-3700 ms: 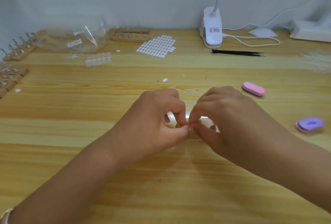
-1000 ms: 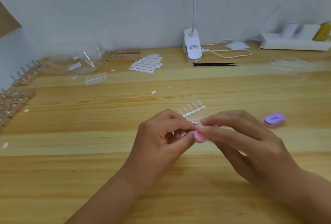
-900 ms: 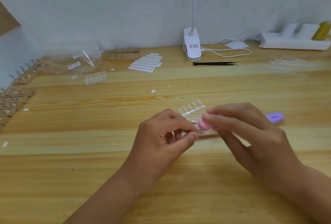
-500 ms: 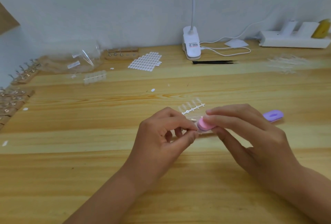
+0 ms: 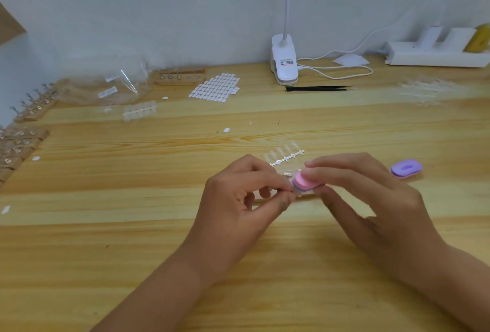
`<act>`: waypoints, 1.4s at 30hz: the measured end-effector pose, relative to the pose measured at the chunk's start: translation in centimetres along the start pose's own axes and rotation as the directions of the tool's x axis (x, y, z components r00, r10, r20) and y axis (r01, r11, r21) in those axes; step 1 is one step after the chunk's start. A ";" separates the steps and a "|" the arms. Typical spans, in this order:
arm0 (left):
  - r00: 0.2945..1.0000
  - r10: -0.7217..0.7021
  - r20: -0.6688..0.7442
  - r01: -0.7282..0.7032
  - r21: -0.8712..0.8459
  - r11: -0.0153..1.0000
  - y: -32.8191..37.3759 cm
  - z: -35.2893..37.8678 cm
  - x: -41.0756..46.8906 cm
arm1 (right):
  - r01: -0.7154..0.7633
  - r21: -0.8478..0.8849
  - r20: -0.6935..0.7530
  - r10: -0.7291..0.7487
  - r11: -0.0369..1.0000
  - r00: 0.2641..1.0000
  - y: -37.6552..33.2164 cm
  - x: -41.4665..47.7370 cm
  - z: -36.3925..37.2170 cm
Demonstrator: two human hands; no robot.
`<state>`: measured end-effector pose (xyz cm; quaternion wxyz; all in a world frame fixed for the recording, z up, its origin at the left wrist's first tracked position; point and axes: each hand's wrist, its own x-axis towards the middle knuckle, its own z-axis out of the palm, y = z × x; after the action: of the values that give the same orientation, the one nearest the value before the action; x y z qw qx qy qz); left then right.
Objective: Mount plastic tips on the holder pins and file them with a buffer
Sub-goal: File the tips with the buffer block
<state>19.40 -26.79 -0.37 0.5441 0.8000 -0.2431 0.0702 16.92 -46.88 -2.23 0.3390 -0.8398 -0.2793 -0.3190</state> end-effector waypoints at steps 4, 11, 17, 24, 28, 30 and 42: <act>1.000 0.005 -0.006 -0.005 -0.017 1.000 0.1 0.0 0.0 | -0.013 0.047 -0.029 0.014 0.999 0.999 -0.5 0.1 0.0; 1.000 0.018 -0.015 -0.018 -0.004 1.000 0.1 -0.1 0.0 | -0.048 -0.011 -0.018 0.048 0.999 0.999 -0.1 0.2 -0.3; 0.999 0.030 -0.040 -0.031 -0.030 0.999 0.5 -0.1 -0.1 | 0.011 0.048 -0.019 -0.010 0.999 1.000 -0.9 0.1 0.0; 0.999 -0.038 -0.011 0.036 -0.146 0.989 0.5 -0.1 -0.1 | 0.080 0.034 -0.090 -0.077 0.996 0.993 -1.0 0.1 -0.3; 0.997 -0.077 0.015 0.079 -0.254 0.964 0.3 -0.1 -0.2 | 0.096 -0.052 -0.083 -0.100 0.994 0.992 -0.2 0.2 -0.3; 0.995 -0.102 0.018 0.103 -0.296 0.950 0.1 0.0 -0.3 | 0.040 -0.076 -0.133 -0.050 0.996 0.990 0.2 0.5 -0.6; 0.986 -0.156 0.050 0.163 -0.416 0.894 0.0 0.3 -0.4 | 0.078 -0.057 -0.149 -0.086 0.995 0.985 -0.6 0.4 -0.6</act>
<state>18.96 -26.92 -0.63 0.7051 0.6823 -0.1901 -0.0344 16.60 -46.85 -1.36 0.3242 -0.8094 -0.2787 -0.4026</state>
